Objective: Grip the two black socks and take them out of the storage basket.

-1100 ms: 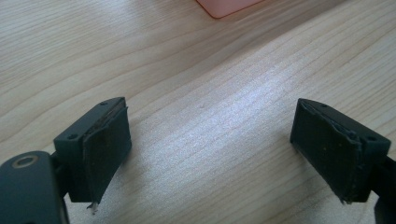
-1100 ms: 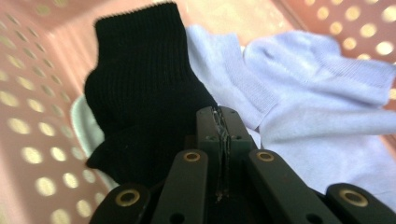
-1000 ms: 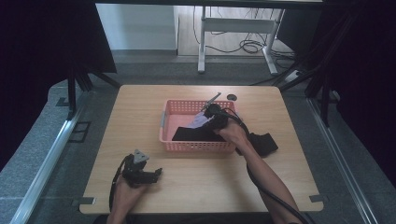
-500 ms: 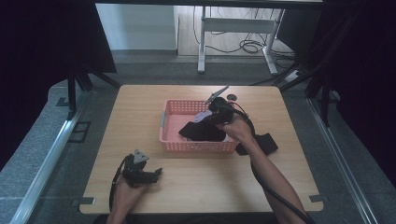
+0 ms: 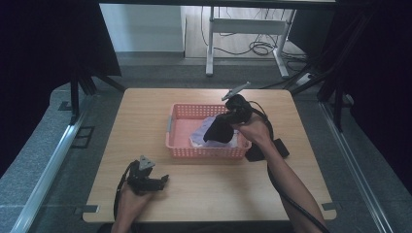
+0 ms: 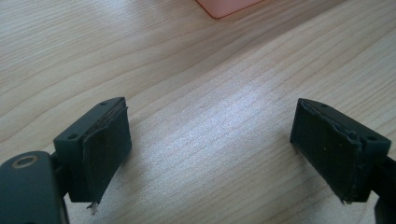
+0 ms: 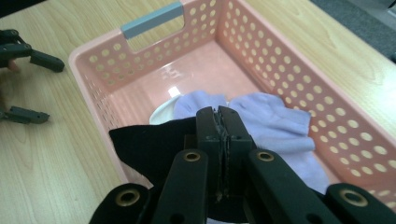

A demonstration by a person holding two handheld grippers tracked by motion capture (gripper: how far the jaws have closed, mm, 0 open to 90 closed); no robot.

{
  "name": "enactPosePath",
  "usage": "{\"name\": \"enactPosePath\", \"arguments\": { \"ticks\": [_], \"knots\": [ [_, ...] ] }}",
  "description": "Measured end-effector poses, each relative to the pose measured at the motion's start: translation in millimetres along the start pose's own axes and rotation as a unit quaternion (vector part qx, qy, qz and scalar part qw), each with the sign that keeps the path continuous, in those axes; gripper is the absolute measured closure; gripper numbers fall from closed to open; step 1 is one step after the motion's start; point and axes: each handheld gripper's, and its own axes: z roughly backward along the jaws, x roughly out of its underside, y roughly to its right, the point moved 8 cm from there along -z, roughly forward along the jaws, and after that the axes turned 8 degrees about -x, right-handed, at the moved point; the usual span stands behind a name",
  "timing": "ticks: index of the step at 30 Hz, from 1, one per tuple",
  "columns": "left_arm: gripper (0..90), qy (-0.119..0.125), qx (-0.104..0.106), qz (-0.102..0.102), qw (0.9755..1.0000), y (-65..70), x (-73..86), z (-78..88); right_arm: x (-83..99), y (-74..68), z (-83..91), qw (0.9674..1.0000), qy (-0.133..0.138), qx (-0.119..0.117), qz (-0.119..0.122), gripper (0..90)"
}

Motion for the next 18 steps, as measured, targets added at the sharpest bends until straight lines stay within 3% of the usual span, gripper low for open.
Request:
{"name": "enactPosePath", "arguments": {
  "ticks": [18],
  "knots": [
    [11.9, 0.002, -0.001, 0.001, 1.0, 0.0, -0.4, -0.3, -4.8, -1.7, 48.5, 0.9989, 0.041, 0.022, -0.002, 88.8]
  ]
}}
